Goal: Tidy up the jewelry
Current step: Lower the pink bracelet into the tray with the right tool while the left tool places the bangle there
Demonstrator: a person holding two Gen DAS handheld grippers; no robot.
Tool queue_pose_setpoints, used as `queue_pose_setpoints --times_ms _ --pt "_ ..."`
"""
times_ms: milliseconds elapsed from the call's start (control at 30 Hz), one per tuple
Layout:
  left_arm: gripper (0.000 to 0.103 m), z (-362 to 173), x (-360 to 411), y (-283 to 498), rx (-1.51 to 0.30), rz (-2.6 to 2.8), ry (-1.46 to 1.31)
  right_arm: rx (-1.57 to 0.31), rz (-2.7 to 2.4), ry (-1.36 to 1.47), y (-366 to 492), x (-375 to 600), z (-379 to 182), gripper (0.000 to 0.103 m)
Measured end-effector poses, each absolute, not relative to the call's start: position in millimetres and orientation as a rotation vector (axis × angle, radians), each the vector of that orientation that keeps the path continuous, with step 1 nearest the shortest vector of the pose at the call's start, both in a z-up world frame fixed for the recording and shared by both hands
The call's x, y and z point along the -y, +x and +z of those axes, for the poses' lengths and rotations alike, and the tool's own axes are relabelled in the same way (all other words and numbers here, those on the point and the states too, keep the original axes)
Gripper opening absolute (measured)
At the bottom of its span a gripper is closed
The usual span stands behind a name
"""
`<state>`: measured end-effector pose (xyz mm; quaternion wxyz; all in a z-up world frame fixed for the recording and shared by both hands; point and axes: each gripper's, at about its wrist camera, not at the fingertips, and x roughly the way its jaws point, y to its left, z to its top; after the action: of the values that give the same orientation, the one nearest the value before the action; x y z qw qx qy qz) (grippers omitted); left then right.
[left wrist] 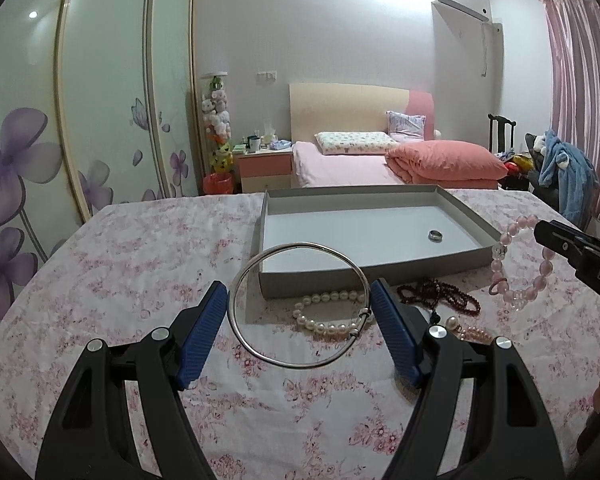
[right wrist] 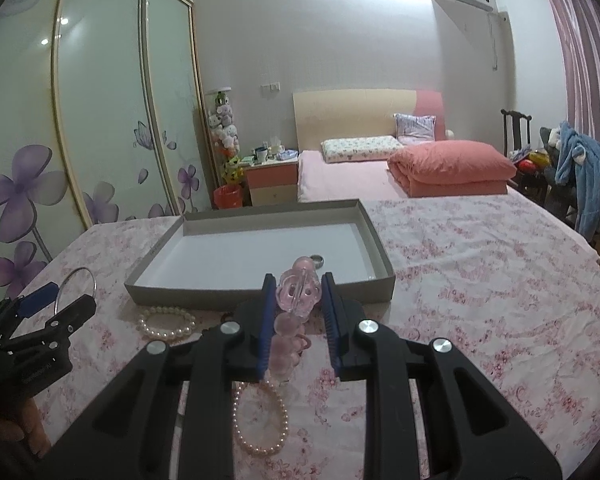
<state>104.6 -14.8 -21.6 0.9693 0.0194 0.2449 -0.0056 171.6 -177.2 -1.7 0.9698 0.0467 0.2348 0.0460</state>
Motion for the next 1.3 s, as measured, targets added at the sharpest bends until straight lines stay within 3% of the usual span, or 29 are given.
queue_pose_setpoints --times_ms 800,1300 --pt "0.074 9 39 172 -0.367 -0.008 0.081 -0.313 0.058 0.074 221 169 41 0.023" --pt "0.074 -23 51 244 -0.501 -0.029 0.070 -0.488 0.105 0.166 322 177 -3 0.023"
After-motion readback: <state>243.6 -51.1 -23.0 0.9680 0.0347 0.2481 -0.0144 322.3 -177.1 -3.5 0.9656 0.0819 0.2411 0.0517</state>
